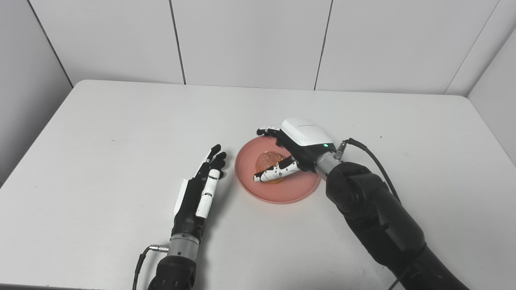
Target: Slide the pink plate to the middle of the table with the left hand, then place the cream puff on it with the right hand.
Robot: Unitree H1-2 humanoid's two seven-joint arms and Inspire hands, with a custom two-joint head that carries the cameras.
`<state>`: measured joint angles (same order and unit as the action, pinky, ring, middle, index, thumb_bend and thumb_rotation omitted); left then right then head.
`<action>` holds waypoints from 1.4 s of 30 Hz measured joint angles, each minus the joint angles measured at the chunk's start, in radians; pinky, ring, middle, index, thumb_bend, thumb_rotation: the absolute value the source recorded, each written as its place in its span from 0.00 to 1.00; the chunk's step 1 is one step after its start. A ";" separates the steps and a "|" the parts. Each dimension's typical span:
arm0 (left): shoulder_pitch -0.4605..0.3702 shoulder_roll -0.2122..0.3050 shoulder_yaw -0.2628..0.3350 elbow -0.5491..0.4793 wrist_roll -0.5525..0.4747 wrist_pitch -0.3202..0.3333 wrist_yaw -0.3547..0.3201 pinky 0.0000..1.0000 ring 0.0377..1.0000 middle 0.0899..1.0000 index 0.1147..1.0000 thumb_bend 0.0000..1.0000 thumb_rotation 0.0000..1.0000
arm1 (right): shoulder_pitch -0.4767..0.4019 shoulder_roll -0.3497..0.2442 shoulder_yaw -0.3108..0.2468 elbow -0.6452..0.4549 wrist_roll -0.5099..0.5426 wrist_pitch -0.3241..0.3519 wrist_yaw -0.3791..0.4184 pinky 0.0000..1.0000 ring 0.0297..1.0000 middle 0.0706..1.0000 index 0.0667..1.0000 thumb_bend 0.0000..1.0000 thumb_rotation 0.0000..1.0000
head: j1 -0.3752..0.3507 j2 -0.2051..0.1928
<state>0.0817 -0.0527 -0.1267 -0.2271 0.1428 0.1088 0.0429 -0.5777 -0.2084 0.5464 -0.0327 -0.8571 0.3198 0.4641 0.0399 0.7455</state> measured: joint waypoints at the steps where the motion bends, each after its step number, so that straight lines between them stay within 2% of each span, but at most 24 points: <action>1: 0.000 0.000 0.000 0.000 -0.002 0.000 0.000 0.89 0.90 0.90 0.89 0.51 1.00 | 0.000 -0.003 -0.003 -0.012 -0.003 0.001 0.012 0.56 0.79 0.88 0.90 0.82 0.65 | 0.000 0.000; 8: 0.000 0.000 0.000 0.000 -0.002 0.000 0.000 0.89 0.90 0.90 0.89 0.51 1.00 | 0.001 -0.009 -0.026 -0.084 -0.028 0.015 0.075 0.63 0.82 0.92 0.95 0.84 0.76 | -0.003 0.000; 16: 0.000 0.001 -0.001 0.000 -0.001 0.000 0.000 0.89 0.90 0.90 0.89 0.52 1.00 | 0.022 -0.010 -0.091 -0.149 -0.018 0.016 0.072 0.67 0.84 0.94 0.98 0.84 0.81 | -0.009 -0.002; 24: 0.000 0.001 0.004 0.000 -0.008 0.000 0.000 0.89 0.90 0.90 0.88 0.52 1.00 | 0.104 -0.007 -0.237 -0.219 0.114 0.010 -0.034 0.67 0.86 0.96 1.00 0.83 0.85 | -0.017 -0.003; 25: 0.000 0.001 0.005 0.000 -0.008 0.000 0.000 0.89 0.90 0.90 0.89 0.52 1.00 | 0.121 -0.003 -0.253 -0.226 0.137 0.010 -0.047 0.73 0.90 0.98 1.00 0.80 0.86 | -0.017 -0.002; 30: 0.000 0.002 0.005 0.000 -0.008 0.000 -0.002 0.90 0.91 0.91 0.89 0.52 1.00 | 0.222 0.043 -0.336 -0.240 0.245 0.006 -0.141 0.72 0.88 0.96 1.00 0.81 0.93 | -0.020 -0.003; 34: 0.000 0.003 0.008 0.000 -0.008 0.000 -0.004 0.89 0.90 0.91 0.90 0.51 1.00 | 0.298 0.085 -0.374 -0.261 0.298 0.006 -0.201 0.78 0.90 0.97 1.00 0.78 0.99 | -0.018 -0.003; 39: 0.000 0.003 0.010 0.000 -0.009 -0.001 -0.007 0.90 0.90 0.91 0.89 0.51 1.00 | 0.361 0.096 -0.397 -0.261 0.349 0.002 -0.259 0.85 0.93 0.98 1.00 0.77 1.00 | -0.021 -0.002; 42: 0.000 0.004 0.013 0.000 -0.009 -0.001 -0.007 0.89 0.90 0.90 0.89 0.50 1.00 | 0.403 0.120 -0.423 -0.261 0.409 -0.006 -0.293 0.80 0.93 0.98 1.00 0.77 1.00 | -0.020 -0.002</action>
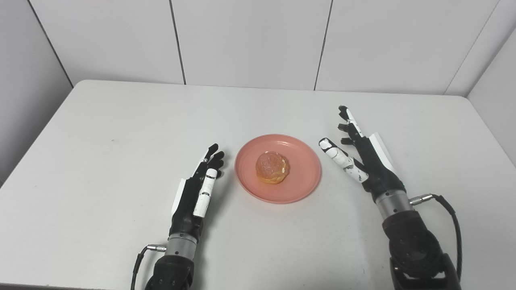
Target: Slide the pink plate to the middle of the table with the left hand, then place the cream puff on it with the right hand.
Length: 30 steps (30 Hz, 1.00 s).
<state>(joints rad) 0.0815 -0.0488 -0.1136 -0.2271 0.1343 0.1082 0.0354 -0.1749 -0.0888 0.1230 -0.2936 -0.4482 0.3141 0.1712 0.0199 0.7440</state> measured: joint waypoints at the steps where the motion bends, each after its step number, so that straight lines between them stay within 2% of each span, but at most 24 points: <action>1: 0.000 0.000 0.001 0.000 0.000 0.000 0.000 0.89 0.90 0.90 0.89 0.51 1.00 | 0.015 0.010 -0.007 0.000 0.023 -0.001 -0.012 0.79 0.93 0.98 1.00 0.78 1.00 | -0.002 -0.002; 5: 0.000 0.001 0.007 0.000 0.001 -0.003 -0.001 0.89 0.90 0.90 0.89 0.49 1.00 | 0.059 0.045 -0.017 0.005 0.088 -0.038 -0.052 0.81 0.93 0.97 1.00 0.78 1.00 | 0.000 0.000; 10: 0.000 0.005 0.023 0.006 -0.012 -0.030 -0.002 0.91 0.91 0.90 0.89 0.49 1.00 | 0.092 0.075 -0.022 0.032 0.153 -0.092 -0.085 0.92 0.97 0.97 0.98 0.67 1.00 | -0.002 -0.002; 13: 0.000 0.008 0.028 0.017 -0.022 -0.046 -0.005 0.91 0.91 0.90 0.89 0.50 1.00 | 0.115 0.084 -0.031 0.082 0.210 -0.123 -0.094 0.96 0.98 0.98 0.98 0.66 1.00 | 0.000 -0.003; 19: 0.000 0.009 0.029 0.035 -0.022 -0.051 -0.006 0.90 0.90 0.90 0.89 0.50 1.00 | 0.130 0.081 -0.032 0.142 0.280 -0.156 -0.092 0.96 0.97 0.97 0.97 0.58 1.00 | 0.006 0.000; 22: 0.000 0.010 0.029 0.036 -0.022 -0.051 -0.006 0.90 0.90 0.90 0.89 0.50 1.00 | 0.129 0.083 -0.032 0.153 0.300 -0.182 -0.095 0.95 0.95 0.96 0.96 0.45 1.00 | 0.006 0.000; 25: 0.000 0.010 0.030 0.036 -0.021 -0.051 -0.006 0.89 0.90 0.89 0.88 0.49 1.00 | 0.128 0.086 -0.028 0.175 0.308 -0.212 -0.101 0.94 0.95 0.96 0.96 0.39 1.00 | 0.008 0.002; 30: 0.000 0.010 0.030 0.040 -0.021 -0.051 -0.006 0.89 0.90 0.90 0.89 0.49 1.00 | 0.128 0.088 -0.021 0.181 0.310 -0.213 -0.103 0.96 0.97 0.97 0.97 0.28 1.00 | 0.008 0.002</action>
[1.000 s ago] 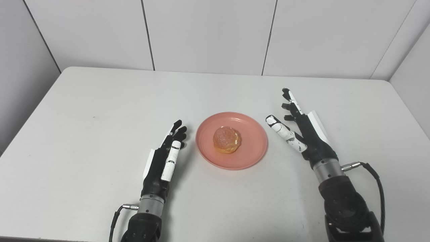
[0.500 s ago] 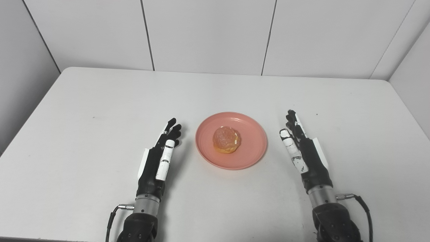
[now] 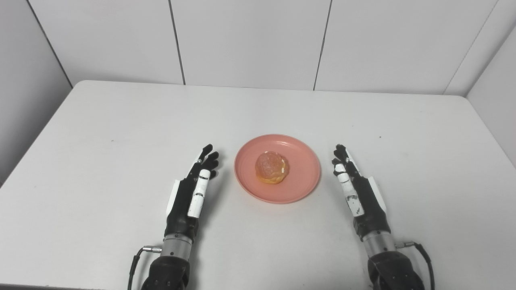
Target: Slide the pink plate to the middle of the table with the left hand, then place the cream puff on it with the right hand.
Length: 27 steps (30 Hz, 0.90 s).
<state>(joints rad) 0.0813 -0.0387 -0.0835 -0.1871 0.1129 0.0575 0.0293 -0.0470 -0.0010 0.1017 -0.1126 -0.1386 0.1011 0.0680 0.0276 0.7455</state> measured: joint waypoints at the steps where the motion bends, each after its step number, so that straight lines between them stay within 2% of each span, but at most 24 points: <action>1: 0.000 0.000 0.000 0.004 0.000 0.000 0.000 0.89 0.91 0.90 0.89 0.48 1.00 | 0.000 0.000 0.001 0.000 -0.001 0.000 0.000 0.96 0.97 0.98 0.98 0.25 1.00 | 0.000 0.000; 5: 0.000 0.001 0.001 0.013 0.000 0.000 -0.003 0.90 0.91 0.91 0.89 0.48 1.00 | 0.000 0.000 0.006 -0.013 -0.002 0.014 0.001 0.97 0.98 0.99 0.99 0.21 1.00 | 0.002 0.002; 10: -0.002 0.001 0.004 0.021 -0.005 -0.002 -0.011 0.91 0.91 0.92 0.91 0.49 1.00 | 0.000 0.000 0.009 -0.023 0.001 0.041 0.005 0.99 1.00 1.00 1.00 0.24 1.00 | 0.003 0.002; 27: -0.005 0.004 0.005 0.035 -0.007 -0.018 -0.018 0.91 0.92 0.92 0.91 0.48 1.00 | -0.002 -0.002 0.011 -0.012 0.001 0.044 0.010 0.98 0.99 1.00 1.00 0.24 1.00 | 0.002 -0.003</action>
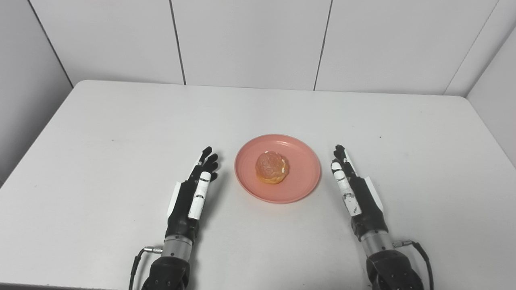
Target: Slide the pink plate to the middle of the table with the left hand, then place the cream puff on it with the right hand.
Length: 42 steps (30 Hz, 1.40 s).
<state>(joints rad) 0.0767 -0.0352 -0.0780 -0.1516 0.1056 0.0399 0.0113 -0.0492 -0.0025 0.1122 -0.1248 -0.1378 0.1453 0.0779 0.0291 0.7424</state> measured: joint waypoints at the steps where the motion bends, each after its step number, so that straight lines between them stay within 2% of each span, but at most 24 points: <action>1: 0.000 0.000 0.000 0.000 0.000 0.000 0.000 0.90 0.91 0.92 0.91 0.47 1.00 | 0.000 0.000 0.000 0.000 0.000 0.000 0.000 0.98 0.99 1.00 1.00 0.24 1.00 | 0.000 0.000; 42: 0.003 0.000 0.001 -0.004 0.002 0.000 0.000 0.90 0.90 0.91 0.90 0.47 1.00 | 0.003 0.002 0.005 -0.025 -0.011 0.034 -0.008 0.95 0.96 0.97 0.98 0.25 1.00 | 0.002 0.012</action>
<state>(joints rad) 0.0797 -0.0351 -0.0772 -0.1555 0.1071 0.0399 0.0113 -0.0462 -0.0010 0.1170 -0.1502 -0.1489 0.1797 0.0702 0.0307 0.7547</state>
